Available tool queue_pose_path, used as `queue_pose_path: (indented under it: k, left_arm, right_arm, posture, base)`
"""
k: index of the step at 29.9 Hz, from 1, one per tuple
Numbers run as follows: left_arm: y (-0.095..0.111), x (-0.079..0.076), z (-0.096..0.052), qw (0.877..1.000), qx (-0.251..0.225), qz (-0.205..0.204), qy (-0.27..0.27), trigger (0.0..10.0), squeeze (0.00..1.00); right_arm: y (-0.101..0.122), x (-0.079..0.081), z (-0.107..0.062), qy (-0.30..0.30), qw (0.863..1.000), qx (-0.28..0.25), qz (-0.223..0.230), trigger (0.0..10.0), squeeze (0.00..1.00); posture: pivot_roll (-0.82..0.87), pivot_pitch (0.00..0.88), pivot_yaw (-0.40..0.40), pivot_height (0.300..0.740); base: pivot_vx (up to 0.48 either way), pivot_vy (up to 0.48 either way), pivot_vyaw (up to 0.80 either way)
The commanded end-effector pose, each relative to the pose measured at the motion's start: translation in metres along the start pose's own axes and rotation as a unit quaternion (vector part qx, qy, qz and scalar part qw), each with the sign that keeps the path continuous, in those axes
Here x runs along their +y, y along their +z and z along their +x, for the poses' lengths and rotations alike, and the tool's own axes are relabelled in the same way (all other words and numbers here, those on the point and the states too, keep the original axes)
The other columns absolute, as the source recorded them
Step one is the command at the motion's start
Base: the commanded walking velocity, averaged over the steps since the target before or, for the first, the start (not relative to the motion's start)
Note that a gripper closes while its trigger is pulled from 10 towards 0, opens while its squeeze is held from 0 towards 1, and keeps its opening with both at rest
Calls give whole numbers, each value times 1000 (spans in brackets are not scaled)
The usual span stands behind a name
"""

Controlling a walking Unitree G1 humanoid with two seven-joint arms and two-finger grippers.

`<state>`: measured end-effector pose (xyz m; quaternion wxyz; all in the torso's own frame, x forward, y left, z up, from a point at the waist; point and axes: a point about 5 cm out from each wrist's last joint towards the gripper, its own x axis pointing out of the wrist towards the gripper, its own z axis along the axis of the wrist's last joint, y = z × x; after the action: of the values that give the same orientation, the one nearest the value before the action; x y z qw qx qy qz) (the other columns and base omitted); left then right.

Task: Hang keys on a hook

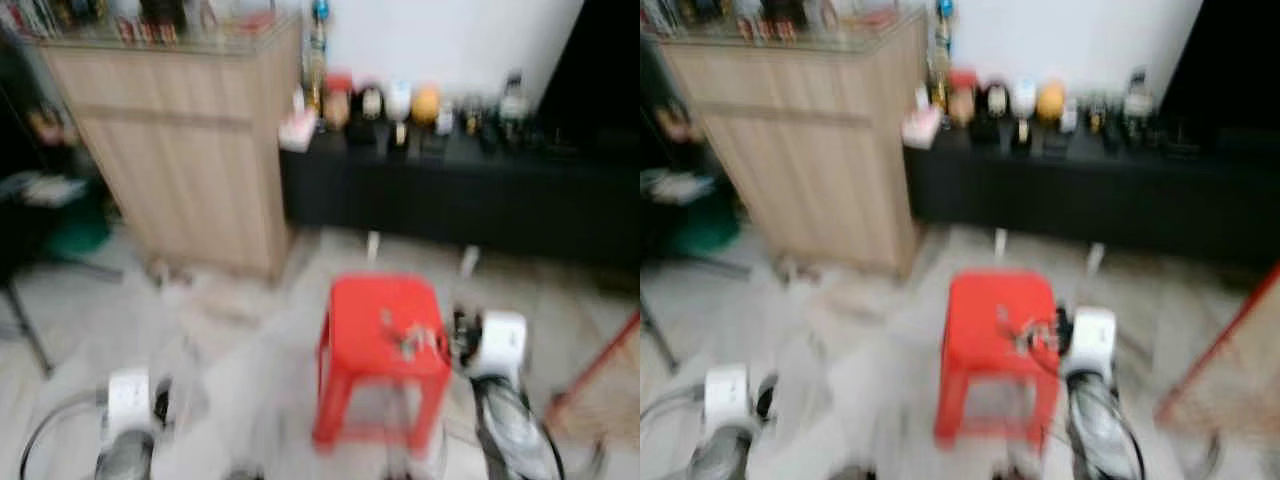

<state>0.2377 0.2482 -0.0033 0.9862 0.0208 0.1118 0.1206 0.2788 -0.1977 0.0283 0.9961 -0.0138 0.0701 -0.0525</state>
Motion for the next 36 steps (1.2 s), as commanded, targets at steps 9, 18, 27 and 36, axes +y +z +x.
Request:
queue_pose_path:
  k: [9,18,27,36]
  left_arm:
    - [-1,4,-15,999,-27,-15,-15,10000,0]
    - [-13,-1,-19,999,10,-22,-30,10000,0]
    - [-16,-5,-19,999,23,-26,-41,10000,0]
    - [-19,-7,-20,998,35,-27,-37,10000,0]
  right_arm:
    - [-2,-1,-2,4,1000,5,3,10000,0]
    - [-6,1,-4,10,1000,21,-9,10000,0]
    - [-7,3,-5,22,1000,18,-5,10000,0]
    - [-15,6,-10,28,999,33,7,10000,0]
  posture:
    - [27,0,-46,656]
    - [10,0,-45,656]
    - [9,0,-48,610]
    - [15,0,-47,610]
  base:
    - [0,0,0]
    - [0,0,0]
    - [0,0,0]
    - [0,0,0]
